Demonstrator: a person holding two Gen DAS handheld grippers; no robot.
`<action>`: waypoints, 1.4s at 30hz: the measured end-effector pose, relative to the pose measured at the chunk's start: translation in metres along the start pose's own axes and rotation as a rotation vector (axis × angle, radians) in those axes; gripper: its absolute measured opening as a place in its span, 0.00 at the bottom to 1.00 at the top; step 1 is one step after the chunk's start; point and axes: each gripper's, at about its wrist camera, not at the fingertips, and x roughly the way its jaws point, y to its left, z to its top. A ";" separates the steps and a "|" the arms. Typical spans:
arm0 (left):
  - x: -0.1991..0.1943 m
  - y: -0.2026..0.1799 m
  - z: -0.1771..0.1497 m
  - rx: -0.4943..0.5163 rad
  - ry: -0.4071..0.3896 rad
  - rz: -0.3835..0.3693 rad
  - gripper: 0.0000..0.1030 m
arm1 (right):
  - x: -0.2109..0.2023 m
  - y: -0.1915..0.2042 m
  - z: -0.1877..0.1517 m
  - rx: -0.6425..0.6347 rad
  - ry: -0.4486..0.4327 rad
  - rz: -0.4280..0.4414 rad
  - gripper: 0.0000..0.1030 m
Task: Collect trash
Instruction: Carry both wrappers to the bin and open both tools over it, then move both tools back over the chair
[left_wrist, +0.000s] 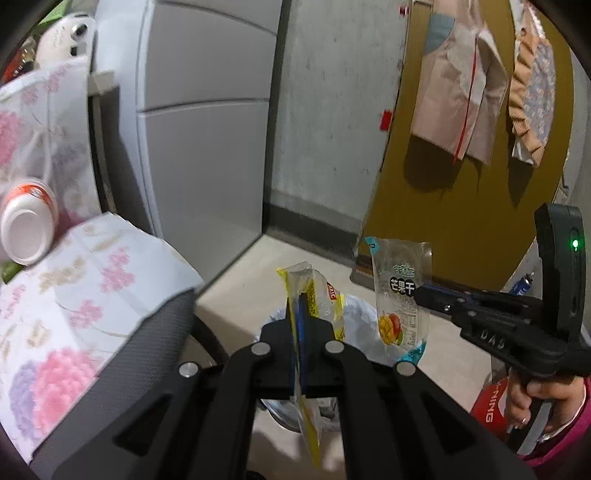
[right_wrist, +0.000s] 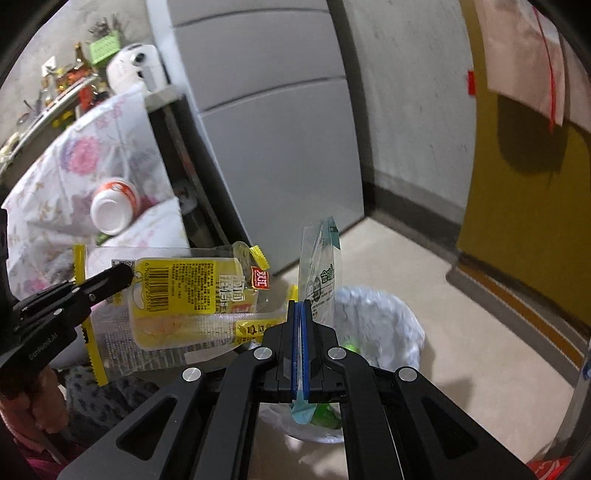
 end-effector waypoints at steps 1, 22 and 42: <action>0.006 -0.001 0.000 0.001 0.014 -0.005 0.00 | 0.007 -0.002 -0.002 0.007 0.016 -0.003 0.02; -0.004 0.029 0.005 -0.058 0.018 0.074 0.42 | -0.009 -0.001 0.018 0.057 -0.073 -0.023 0.35; -0.155 0.173 -0.039 -0.289 -0.082 0.429 0.56 | -0.010 0.212 0.058 -0.296 -0.085 0.265 0.56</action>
